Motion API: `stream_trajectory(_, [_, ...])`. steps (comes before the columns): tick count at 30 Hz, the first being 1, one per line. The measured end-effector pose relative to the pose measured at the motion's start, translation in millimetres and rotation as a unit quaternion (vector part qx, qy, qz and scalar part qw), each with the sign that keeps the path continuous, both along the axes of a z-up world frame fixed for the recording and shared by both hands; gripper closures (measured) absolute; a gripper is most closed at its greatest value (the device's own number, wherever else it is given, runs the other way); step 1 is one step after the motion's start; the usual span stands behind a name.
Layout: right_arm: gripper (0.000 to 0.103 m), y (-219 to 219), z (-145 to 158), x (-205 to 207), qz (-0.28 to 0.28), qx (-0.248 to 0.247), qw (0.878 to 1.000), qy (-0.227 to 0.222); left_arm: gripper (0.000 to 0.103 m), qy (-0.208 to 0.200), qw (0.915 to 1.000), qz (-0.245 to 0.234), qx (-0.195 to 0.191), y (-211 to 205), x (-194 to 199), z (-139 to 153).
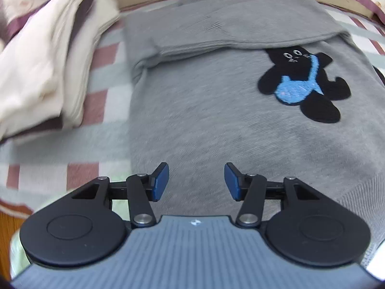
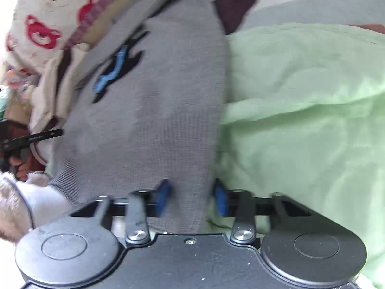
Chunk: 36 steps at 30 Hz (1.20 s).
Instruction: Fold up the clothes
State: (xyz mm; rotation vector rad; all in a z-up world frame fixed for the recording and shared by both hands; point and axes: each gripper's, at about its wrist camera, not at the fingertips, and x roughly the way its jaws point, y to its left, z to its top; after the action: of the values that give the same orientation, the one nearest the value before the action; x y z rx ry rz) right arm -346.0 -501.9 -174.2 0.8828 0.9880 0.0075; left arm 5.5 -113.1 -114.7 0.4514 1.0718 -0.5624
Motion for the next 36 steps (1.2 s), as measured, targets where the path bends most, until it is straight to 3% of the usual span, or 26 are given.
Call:
stream_trajectory(1, [0.089,3,1,3,0.005,0.009,1.0,-0.022,0.053,-0.01,0.9999,-0.01,-0.006,1,-4,2])
stream_trajectory(4, [0.09,8,22,26,0.034,0.004,0.993,-0.111,0.053,-0.072,0.9929,-0.069,-0.064,0,-30,17])
stream_trajectory(6, [0.091,3,41,53,0.041,0.019,0.985,-0.166,0.053,-0.053,0.9882,-0.084,-0.117,-5,-36,27])
stream_trajectory(8, [0.091,0,63,90,0.053,0.009,0.977,-0.206,0.053,-0.063,0.9816,-0.104,-0.148,-16,-43,36])
stream_trajectory(11, [0.091,-2,86,148,0.068,-0.002,0.968,-0.243,0.052,-0.092,0.9693,-0.145,-0.176,-40,-54,45])
stream_trajectory(15, [0.091,2,103,210,0.076,-0.017,0.962,-0.261,0.045,-0.072,0.9625,-0.157,-0.209,-69,-60,54])
stream_trajectory(18, [0.091,7,103,237,0.074,-0.02,0.962,-0.26,0.039,-0.062,0.9634,-0.162,-0.205,-79,-65,52])
stream_trajectory(22, [0.091,2,108,241,0.05,-0.027,0.96,-0.274,0.038,-0.023,0.9722,-0.151,-0.178,-76,-62,28])
stream_trajectory(25, [0.091,-4,114,242,0.028,-0.036,0.958,-0.285,0.043,0.036,0.9756,-0.144,-0.162,-65,-60,4])
stream_trajectory(26, [0.091,-6,116,242,0.023,-0.043,0.956,-0.288,0.087,0.03,0.9788,-0.132,-0.154,-62,-59,0])
stream_trajectory(27, [0.091,-7,118,242,0.022,-0.045,0.955,-0.291,0.098,0.014,0.9839,-0.111,-0.14,-60,-58,-2])
stream_trajectory(30, [0.092,-11,120,239,0.015,-0.038,0.952,-0.304,0.098,-0.067,0.9871,-0.088,-0.117,-64,-40,7])
stream_trajectory(35, [0.092,-21,127,241,-0.031,-0.057,0.946,-0.318,0.096,-0.189,0.9718,-0.114,-0.084,-103,6,31])
stream_trajectory(36, [0.092,-26,129,243,-0.044,-0.068,0.945,-0.317,0.091,-0.215,0.9659,-0.123,-0.077,-111,13,32])
